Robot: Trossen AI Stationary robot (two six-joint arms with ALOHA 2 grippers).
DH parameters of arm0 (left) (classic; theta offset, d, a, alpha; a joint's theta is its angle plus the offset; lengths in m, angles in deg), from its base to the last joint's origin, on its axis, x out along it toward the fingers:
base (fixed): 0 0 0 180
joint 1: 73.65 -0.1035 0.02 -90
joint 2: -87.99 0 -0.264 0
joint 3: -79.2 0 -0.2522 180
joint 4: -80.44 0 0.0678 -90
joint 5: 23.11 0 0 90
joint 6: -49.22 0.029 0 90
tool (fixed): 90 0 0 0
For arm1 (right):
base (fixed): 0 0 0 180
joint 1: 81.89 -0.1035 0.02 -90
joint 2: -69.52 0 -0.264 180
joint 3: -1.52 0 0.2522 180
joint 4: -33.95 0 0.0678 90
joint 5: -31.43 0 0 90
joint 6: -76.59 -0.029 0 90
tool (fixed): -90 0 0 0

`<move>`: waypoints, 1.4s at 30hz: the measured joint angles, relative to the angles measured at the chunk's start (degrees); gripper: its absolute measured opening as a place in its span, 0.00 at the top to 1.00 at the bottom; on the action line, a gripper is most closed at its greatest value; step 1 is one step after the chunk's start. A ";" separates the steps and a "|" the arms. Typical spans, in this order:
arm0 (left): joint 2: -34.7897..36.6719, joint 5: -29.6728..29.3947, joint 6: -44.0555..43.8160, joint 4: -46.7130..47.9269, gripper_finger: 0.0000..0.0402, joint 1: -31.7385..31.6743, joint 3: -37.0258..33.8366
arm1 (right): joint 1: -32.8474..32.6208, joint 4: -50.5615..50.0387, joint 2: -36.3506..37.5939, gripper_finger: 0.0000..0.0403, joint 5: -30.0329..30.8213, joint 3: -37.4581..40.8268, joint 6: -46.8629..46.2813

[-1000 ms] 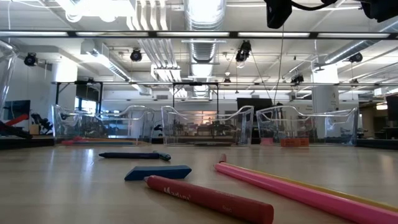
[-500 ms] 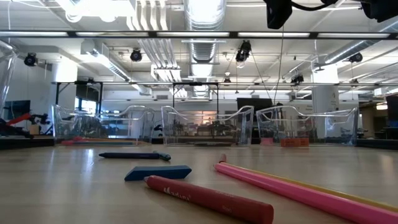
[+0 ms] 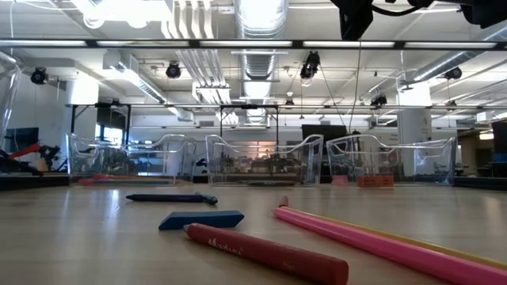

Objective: Sort crayons/erasers/pens/pencils in bins
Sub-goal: Put the black pen into the bottom transparent bin, then put the red crayon into the top middle transparent bin

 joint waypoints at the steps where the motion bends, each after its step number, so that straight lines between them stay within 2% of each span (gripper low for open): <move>1: -0.22 0.09 -0.02 -0.01 0.83 0.02 0.00 | 0.00 -0.26 0.00 0.38 0.01 0.00 -0.15; 9: 0.30 -0.41 0.10 -0.03 0.73 0.03 0.00 | 0.00 -0.97 0.00 0.38 0.01 0.00 -0.15; 12: 1.02 -3.70 0.67 -0.30 0.70 0.05 0.28 | 0.02 -1.20 0.00 0.38 0.01 0.00 0.00; 15: 3.05 -12.44 5.94 -2.51 0.69 0.21 0.03 | 0.02 -2.31 0.00 0.38 1.25 0.00 0.09; 18: 5.70 -29.39 14.11 -7.53 0.69 0.92 -1.48 | 0.02 -2.48 0.00 0.38 1.40 0.00 0.04; 20: 8.41 -34.22 22.41 -15.93 0.69 0.47 -4.34 | 0.02 -2.70 0.00 0.38 1.45 0.00 0.04; 23: 13.38 -34.26 36.06 -33.39 0.69 -2.21 -10.99 | 0.02 -3.07 0.00 0.38 1.47 -0.01 0.03; 26: 18.52 -34.16 50.96 -55.06 0.69 -5.33 -20.52 | 0.09 -3.65 0.00 0.38 1.50 -0.02 0.03; 28: 21.19 -33.29 57.91 -70.41 0.69 -8.02 -27.76 | 0.09 -3.68 0.00 0.38 1.52 -0.02 0.07; 34: 22.47 -30.87 62.61 -106.49 0.69 -17.34 -44.41 | 0.11 -4.50 0.00 0.38 2.19 -0.02 0.71; 37: 21.08 -29.85 64.53 -115.56 0.69 -20.93 -47.98 | 0.24 -7.46 0.00 0.38 5.06 -0.04 0.83; 42: 20.68 -29.96 62.97 -114.58 0.69 -22.80 -48.34 | 0.42 -11.67 -1.50 0.38 12.63 0.00 0.50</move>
